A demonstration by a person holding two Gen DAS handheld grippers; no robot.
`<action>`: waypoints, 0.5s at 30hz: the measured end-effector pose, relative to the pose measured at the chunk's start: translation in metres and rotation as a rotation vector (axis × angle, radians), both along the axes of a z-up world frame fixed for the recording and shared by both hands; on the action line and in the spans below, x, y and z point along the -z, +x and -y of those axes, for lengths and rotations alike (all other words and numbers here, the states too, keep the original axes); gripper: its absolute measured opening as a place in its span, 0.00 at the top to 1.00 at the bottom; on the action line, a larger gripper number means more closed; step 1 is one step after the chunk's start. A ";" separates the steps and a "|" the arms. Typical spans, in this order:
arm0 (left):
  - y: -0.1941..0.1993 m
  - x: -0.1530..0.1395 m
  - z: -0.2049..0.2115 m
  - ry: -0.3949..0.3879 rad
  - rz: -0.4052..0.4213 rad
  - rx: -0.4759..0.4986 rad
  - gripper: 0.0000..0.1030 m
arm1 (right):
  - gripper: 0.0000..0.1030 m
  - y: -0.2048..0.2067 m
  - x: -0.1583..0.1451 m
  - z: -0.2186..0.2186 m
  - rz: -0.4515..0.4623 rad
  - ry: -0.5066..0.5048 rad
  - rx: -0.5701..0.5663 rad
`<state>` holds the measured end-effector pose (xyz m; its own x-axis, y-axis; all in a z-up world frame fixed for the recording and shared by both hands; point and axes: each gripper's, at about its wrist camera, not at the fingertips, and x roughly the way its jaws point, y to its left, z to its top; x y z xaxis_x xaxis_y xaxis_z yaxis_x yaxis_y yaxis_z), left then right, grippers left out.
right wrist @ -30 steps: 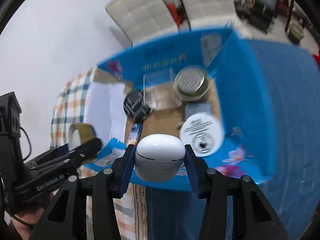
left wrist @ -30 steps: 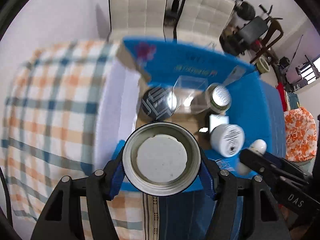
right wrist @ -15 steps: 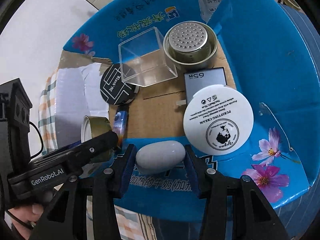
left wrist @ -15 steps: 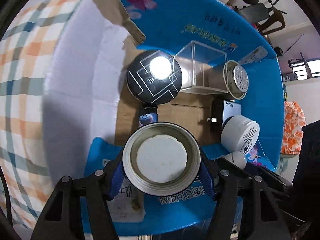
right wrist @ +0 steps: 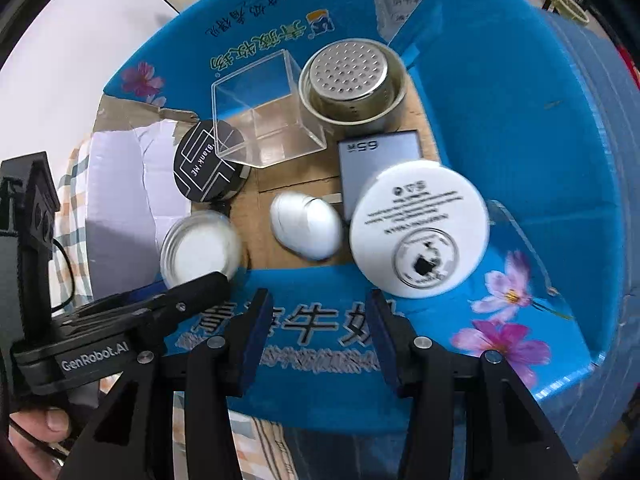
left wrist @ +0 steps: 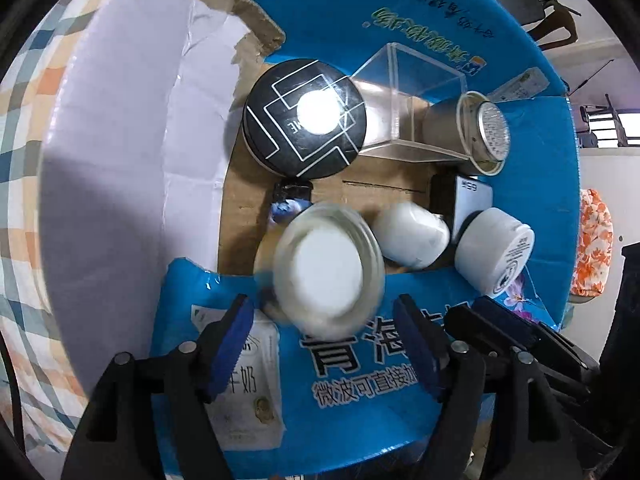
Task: Organize rigid objects
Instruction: 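Open both grippers and lift away from the carton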
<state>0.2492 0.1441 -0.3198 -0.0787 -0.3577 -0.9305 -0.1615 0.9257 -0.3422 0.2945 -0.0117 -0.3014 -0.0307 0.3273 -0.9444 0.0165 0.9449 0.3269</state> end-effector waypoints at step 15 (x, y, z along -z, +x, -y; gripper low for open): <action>-0.024 -0.045 0.021 0.260 0.170 0.070 0.00 | 0.07 -0.018 -0.043 0.021 0.198 -0.275 -0.046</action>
